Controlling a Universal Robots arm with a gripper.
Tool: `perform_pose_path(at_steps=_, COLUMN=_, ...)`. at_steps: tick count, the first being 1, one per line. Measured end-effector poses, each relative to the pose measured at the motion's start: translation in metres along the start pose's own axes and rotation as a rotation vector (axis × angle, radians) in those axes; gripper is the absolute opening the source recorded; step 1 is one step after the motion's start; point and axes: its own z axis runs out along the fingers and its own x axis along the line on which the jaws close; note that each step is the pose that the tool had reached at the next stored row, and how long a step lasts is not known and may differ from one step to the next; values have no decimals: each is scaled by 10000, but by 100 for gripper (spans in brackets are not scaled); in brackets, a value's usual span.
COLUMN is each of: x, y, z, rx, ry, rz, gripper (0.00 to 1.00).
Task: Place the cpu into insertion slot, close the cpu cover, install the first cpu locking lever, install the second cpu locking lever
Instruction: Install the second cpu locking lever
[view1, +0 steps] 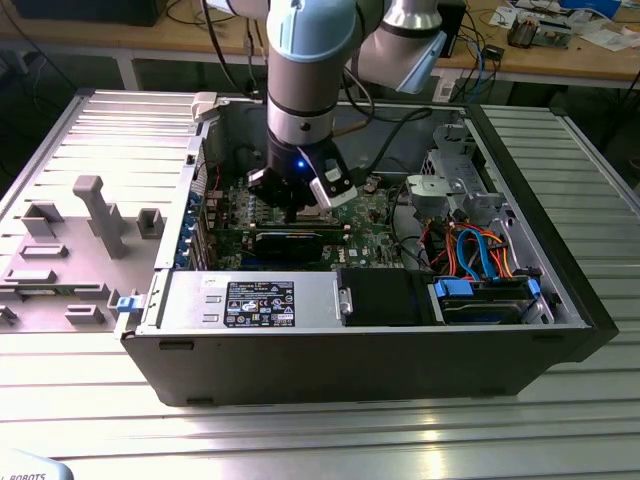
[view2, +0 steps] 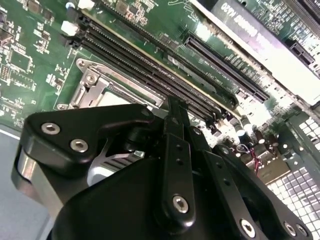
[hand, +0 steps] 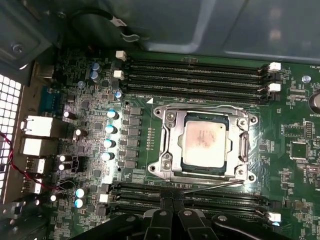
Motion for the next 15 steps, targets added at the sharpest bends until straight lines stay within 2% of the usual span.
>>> perform_pose_path(at_steps=3, x=22, y=-5, z=15, rx=-115, ry=-9, rz=-7, gripper=11)
perform_pose_path(at_steps=4, x=35, y=-9, z=29, rx=-182, ry=-14, rz=-9, gripper=11)
perform_pose_path(at_steps=6, x=49, y=-13, z=49, rx=-241, ry=-20, rz=-12, gripper=11)
perform_pose_path(at_steps=10, x=86, y=-24, z=104, rx=-420, ry=-34, rz=-20, gripper=11)
perform_pose_path(at_steps=15, x=85, y=-24, z=109, rx=-448, ry=-36, rz=-22, gripper=11)
